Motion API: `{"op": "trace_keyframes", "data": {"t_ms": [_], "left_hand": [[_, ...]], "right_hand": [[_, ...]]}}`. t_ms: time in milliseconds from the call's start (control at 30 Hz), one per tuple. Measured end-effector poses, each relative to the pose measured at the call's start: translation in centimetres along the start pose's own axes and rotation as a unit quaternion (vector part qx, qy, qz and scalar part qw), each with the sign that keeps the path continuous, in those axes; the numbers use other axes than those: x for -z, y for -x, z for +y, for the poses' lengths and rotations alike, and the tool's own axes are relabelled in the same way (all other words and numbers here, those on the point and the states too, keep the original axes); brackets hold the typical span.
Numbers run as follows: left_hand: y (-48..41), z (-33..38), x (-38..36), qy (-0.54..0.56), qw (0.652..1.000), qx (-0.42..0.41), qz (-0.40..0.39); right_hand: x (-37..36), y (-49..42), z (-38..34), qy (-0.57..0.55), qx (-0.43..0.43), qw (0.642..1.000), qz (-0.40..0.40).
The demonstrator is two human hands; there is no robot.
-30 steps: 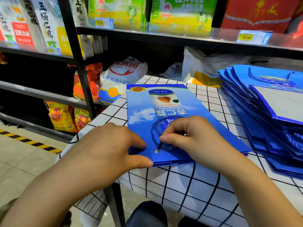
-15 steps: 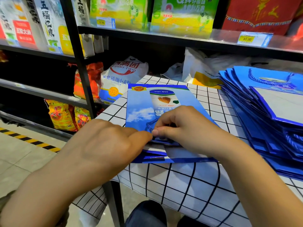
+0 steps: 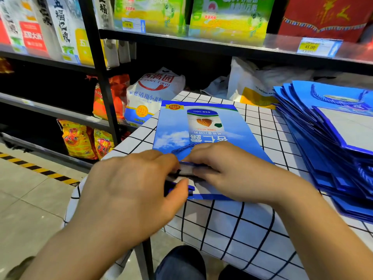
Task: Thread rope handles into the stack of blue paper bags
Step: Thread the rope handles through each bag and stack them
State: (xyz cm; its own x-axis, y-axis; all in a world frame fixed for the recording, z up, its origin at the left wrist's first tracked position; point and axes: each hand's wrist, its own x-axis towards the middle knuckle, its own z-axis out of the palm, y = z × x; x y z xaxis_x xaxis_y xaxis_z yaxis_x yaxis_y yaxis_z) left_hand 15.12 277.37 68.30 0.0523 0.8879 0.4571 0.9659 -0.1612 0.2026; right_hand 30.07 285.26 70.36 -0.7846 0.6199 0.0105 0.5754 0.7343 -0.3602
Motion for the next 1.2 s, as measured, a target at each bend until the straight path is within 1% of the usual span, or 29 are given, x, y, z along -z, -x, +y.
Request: {"op": "trace_keyframes", "data": {"t_ms": [67,100,133,167,200,333,367,400,467,533,600,700,800,867,900,967,1067,1133,1200], "left_hand": [[-0.6,1.4,0.6,-0.12,0.99,0.052,-0.052],[-0.4,1.5,0.1,-0.151,0.986,0.059,-0.047],[-0.8,2.0,0.1,-0.154,0.984,0.074,-0.05],[-1.1,2.5,0.1,-0.175,0.981,0.072,-0.044],[-1.2,2.5,-0.3,-0.193,0.977,0.069,-0.059],[-1.4,2.4,-0.6,-0.187,0.978,0.085,-0.045],[-1.4,2.4,-0.6,-0.177,0.98,0.079,-0.055],[-1.2,2.3,-0.6,-0.167,0.983,0.055,-0.061],[-0.8,1.8,-0.8,-0.146,0.989,0.014,-0.017],[-0.3,1.4,-1.1,-0.116,0.993,-0.008,0.007],[0.0,1.3,-1.4,-0.102,0.994,-0.021,0.016],[0.0,1.0,-1.7,-0.034,0.999,0.007,0.041],[-0.4,0.9,-1.4,0.091,0.992,0.068,0.046],[-1.2,0.6,-1.1,0.163,0.982,0.096,0.024],[-1.7,0.5,-1.1,0.172,0.98,0.094,0.01],[-3.0,0.5,-1.3,0.152,0.983,0.089,-0.054],[-5.0,1.0,-2.2,0.138,0.979,0.083,-0.125],[-5.6,1.4,-2.7,0.138,0.976,0.072,-0.151],[-5.8,1.8,-3.0,0.13,0.979,0.051,-0.149]], "right_hand": [[0.0,-0.1,0.0,-0.003,-0.001,1.0,0.007],[0.0,-0.2,-0.2,0.007,-0.005,1.0,0.016],[-0.2,-0.3,-0.1,0.016,-0.004,1.0,0.024],[-0.3,-0.3,-0.2,0.021,-0.005,0.999,0.031],[-0.5,-0.3,-0.1,0.022,-0.007,0.999,0.036],[-0.8,-0.2,-0.2,0.042,-0.022,0.997,0.061],[-0.9,-0.1,-0.1,0.052,-0.026,0.996,0.071],[-0.8,0.1,-0.1,0.06,-0.034,0.995,0.078],[-0.8,0.5,0.0,0.079,-0.049,0.992,0.088],[-0.7,1.1,0.2,0.092,-0.058,0.989,0.1],[-0.7,1.6,0.4,0.069,-0.06,0.99,0.107],[-0.8,2.4,0.4,0.008,-0.073,0.989,0.128],[-1.0,3.3,0.7,-0.004,-0.079,0.981,0.175],[-1.3,3.8,1.1,-0.007,-0.076,0.976,0.203],[-1.6,4.0,1.2,-0.009,-0.074,0.974,0.214],[-2.3,4.4,1.3,0.007,-0.068,0.968,0.241],[-3.1,4.6,1.1,0.067,-0.039,0.948,0.309],[-3.5,4.6,1.1,0.095,-0.026,0.941,0.324],[-3.9,4.6,1.2,0.109,-0.019,0.936,0.333]]}}
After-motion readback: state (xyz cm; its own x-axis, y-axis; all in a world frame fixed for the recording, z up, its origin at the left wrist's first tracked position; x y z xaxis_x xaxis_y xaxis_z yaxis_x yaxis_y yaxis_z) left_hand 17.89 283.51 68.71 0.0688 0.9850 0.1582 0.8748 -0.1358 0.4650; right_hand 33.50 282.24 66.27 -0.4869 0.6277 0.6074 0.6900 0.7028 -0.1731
